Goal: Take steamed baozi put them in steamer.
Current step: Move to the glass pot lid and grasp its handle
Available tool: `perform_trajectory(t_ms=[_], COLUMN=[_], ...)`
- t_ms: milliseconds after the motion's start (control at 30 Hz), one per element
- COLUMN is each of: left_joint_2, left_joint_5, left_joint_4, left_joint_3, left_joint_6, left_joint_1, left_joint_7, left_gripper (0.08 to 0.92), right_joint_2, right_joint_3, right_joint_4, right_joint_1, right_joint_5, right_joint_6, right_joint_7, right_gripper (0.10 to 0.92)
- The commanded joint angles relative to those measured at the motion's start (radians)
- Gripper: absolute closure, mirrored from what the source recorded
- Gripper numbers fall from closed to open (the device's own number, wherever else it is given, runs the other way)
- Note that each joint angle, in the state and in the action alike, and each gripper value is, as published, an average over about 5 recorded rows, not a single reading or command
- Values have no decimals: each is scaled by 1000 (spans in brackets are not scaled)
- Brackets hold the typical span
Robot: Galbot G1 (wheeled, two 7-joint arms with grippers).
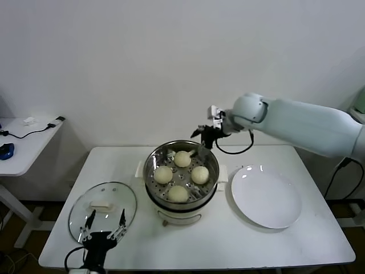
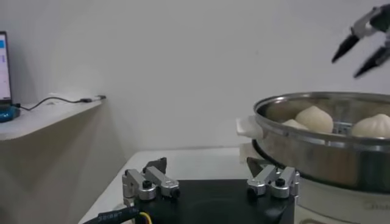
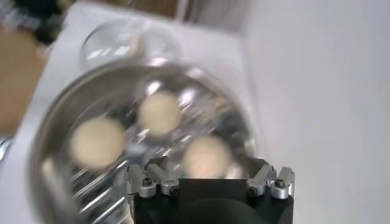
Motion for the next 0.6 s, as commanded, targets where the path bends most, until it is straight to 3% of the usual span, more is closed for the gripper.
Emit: perform_trajectory(t_ms=[33,133,300,467,600], left_joint_2=[8,24,55,83,109], left_joint_5=[-54,-93,-123,-113,18], left_joint_4=[4,15,28,45,75], left_joint_3=[-9,-27,-61,-75,-83], left_joint_6=[-51,-76,-102,-119,-165], left_joint_1=[-6,-23,-59,-81,-102], left_joint_7=[-2,11,46,42,-24], left_gripper=[177,177,177,177,177], right_joint_2=[-226,-305,-351,-261,-137], right_joint_3=[661,909,1383,1823,2003], right_joint_4=[58,168,286,331,333], right_joint_1=[-464,-716,-1183,-1618,-1841], right_joint_5=[-49,-80,-196,-308,-361], right_joint_6=[80,48,45,134,254], right_joint_7=[558,653,622,534,493], right_gripper=[203,203,203,203,203])
